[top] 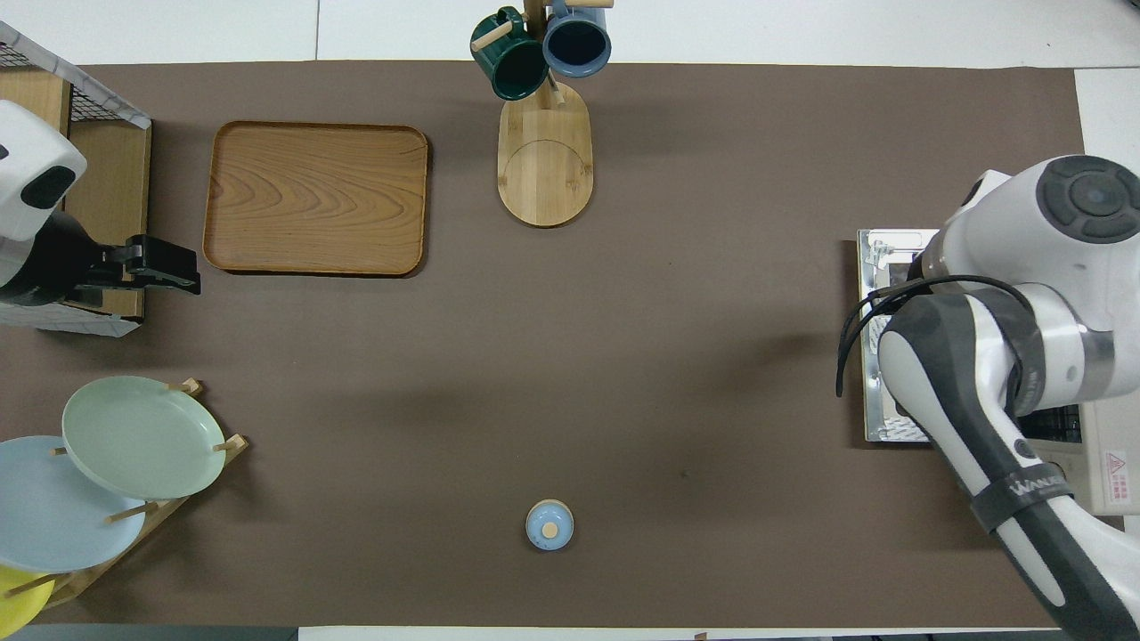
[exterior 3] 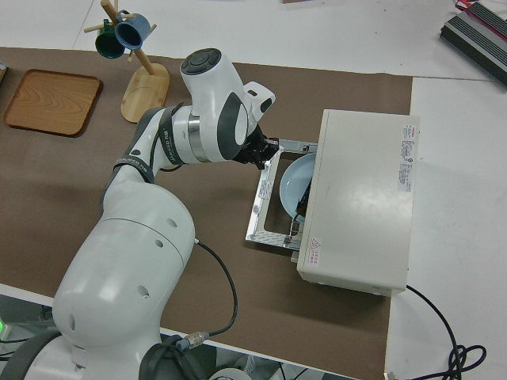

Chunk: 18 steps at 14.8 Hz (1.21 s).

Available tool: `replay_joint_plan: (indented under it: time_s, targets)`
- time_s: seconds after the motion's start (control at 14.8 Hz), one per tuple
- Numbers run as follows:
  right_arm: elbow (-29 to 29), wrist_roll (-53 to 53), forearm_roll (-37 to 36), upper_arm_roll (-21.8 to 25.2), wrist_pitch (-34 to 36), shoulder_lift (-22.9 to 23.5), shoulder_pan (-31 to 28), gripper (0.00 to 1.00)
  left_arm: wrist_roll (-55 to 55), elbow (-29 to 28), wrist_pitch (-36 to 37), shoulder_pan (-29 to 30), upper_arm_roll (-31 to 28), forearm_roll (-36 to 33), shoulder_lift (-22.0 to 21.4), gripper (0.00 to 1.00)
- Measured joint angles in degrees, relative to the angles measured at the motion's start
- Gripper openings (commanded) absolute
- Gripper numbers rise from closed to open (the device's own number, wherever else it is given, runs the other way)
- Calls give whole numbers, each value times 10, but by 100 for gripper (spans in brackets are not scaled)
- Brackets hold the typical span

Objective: Put eggplant into oven
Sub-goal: 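Lower the eggplant into the oven and open the right gripper, then push the oven door up closed with the right gripper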

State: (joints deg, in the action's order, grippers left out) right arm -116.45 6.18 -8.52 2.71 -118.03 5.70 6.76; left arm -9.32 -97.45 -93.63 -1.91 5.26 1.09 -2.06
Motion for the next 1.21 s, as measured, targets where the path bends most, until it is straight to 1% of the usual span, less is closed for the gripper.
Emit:
replay_joint_plan:
  time_s: [0.2,0.34,0.54,0.61,0.94,1.21]
  targets:
    - [-10,0,1,-1,-5,1,30,0,0,0,0,0,0,0,0,100]
    - [-29,0,1,-1,-16,0,39,0,0,0,0,0,0,0,0,100]
    - [-59,0,1,0,-71,1,29,0,0,0,0,0,0,0,0,100]
    - [-64,0,1,1,-79,1,26,0,0,0,0,0,0,0,0,100]
    - [-80,0,1,1,-95,17,26,0,0,0,0,0,0,0,0,100]
    - [-85,0,1,1,-99,22,24,0,0,0,0,0,0,0,0,100]
